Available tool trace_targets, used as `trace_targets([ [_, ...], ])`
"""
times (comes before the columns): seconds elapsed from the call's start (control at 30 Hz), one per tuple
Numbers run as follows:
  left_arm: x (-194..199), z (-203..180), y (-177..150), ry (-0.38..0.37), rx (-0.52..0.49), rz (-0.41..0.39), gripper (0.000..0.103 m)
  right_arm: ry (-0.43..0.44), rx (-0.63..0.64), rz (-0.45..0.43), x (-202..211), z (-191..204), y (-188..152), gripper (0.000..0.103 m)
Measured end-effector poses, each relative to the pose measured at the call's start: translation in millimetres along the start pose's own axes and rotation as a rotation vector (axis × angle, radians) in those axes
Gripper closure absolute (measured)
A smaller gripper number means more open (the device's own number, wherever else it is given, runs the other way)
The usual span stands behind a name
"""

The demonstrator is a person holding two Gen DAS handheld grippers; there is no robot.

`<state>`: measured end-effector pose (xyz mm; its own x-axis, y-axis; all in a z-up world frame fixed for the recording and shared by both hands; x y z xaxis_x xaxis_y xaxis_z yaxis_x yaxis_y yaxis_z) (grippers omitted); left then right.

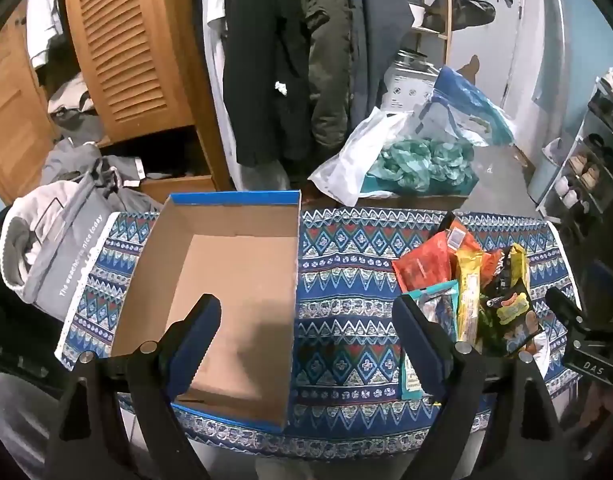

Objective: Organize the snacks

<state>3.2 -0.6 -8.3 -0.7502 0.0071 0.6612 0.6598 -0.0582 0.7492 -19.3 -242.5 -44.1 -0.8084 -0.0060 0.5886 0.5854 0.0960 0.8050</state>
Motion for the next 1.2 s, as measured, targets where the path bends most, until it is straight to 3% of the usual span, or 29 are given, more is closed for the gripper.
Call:
trace_targets([
  [1.2,-7.2,0.7,-4.3,0.014,0.013,0.039,0.014,-0.025,-0.016,0.002,2.3,-4.5,-1.8,0.002],
])
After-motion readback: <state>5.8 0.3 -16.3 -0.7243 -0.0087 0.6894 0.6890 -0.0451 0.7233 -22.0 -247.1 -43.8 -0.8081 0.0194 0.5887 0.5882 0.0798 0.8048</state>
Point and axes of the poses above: each gripper's, at about its wrist camera, not at the fingertips, and x roughly against the way its jaws point, z to its left, y to its top, the point moved 1 cm from there along -x, roughly the way its jaws point, and after that the axes turned 10 degrees about -z, right-handed, at the moved point
